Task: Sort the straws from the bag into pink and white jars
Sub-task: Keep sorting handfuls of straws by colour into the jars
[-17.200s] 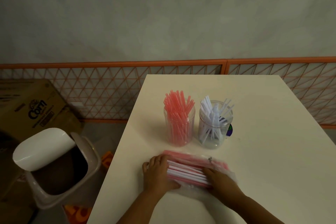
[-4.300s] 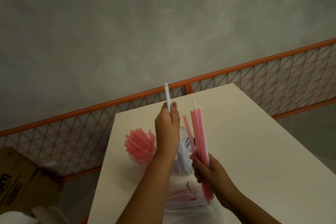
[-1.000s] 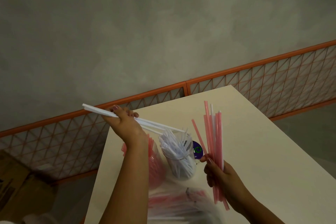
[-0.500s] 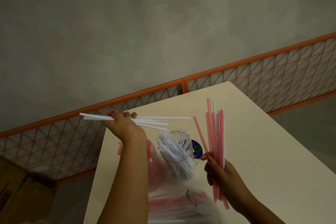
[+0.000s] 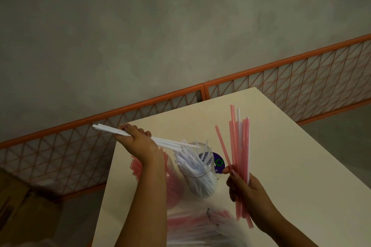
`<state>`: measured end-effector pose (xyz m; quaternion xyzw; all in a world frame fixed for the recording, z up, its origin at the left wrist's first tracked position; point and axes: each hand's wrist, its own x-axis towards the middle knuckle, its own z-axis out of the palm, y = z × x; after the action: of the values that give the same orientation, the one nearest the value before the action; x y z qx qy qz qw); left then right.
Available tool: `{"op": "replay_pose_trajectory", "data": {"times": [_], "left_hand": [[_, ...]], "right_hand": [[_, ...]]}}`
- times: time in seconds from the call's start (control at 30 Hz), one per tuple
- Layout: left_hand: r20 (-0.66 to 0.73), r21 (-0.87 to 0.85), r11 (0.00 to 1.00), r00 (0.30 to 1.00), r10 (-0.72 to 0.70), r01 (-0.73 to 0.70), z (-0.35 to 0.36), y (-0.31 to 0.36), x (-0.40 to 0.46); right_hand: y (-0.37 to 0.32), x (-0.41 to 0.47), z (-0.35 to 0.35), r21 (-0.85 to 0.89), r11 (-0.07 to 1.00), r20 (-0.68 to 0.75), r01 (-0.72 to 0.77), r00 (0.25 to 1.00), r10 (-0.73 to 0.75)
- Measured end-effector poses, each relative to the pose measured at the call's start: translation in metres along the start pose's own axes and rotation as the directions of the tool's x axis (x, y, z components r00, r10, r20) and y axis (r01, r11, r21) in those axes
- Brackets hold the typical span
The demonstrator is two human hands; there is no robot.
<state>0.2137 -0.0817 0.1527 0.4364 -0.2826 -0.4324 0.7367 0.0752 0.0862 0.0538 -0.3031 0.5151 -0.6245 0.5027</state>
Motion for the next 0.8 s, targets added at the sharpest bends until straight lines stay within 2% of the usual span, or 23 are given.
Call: {"op": "replay_pose_trajectory", "data": {"times": [0.1,0.2,0.3,0.43,0.63,0.7,0.8], "left_hand": [[-0.026,-0.048,0.995,0.996,0.089,-0.090,-0.003,0.002,0.006],[0.074,-0.007,0.979,0.976,0.204,-0.204,0.003,0.005,0.001],[0.198,0.104,0.957,0.949,0.246,-0.269,0.013,0.002,-0.011],[0.345,0.227,0.922,0.911,0.225,-0.313,0.018,-0.014,-0.030],[0.497,0.354,0.901,0.867,0.045,-0.250,0.008,-0.037,-0.044],[0.529,0.409,0.874,0.849,0.006,-0.261,0.006,-0.039,-0.043],[0.512,0.456,0.849,0.859,-0.005,-0.267,0.002,-0.039,-0.041]], "right_hand": [[-0.001,0.000,0.000,-0.005,1.000,-0.009,0.002,1.000,-0.002],[0.001,-0.001,0.001,-0.012,1.000,-0.013,0.003,1.000,-0.003],[0.002,-0.001,0.003,-0.021,1.000,-0.010,0.003,1.000,-0.003],[0.001,-0.002,0.003,-0.028,1.000,-0.005,0.004,1.000,-0.004],[-0.002,-0.004,0.001,-0.034,0.999,-0.022,0.008,1.000,-0.009],[-0.002,-0.004,0.001,-0.034,0.999,-0.019,0.011,1.000,-0.011],[-0.002,-0.005,0.002,-0.026,1.000,0.012,0.011,1.000,-0.010]]}}
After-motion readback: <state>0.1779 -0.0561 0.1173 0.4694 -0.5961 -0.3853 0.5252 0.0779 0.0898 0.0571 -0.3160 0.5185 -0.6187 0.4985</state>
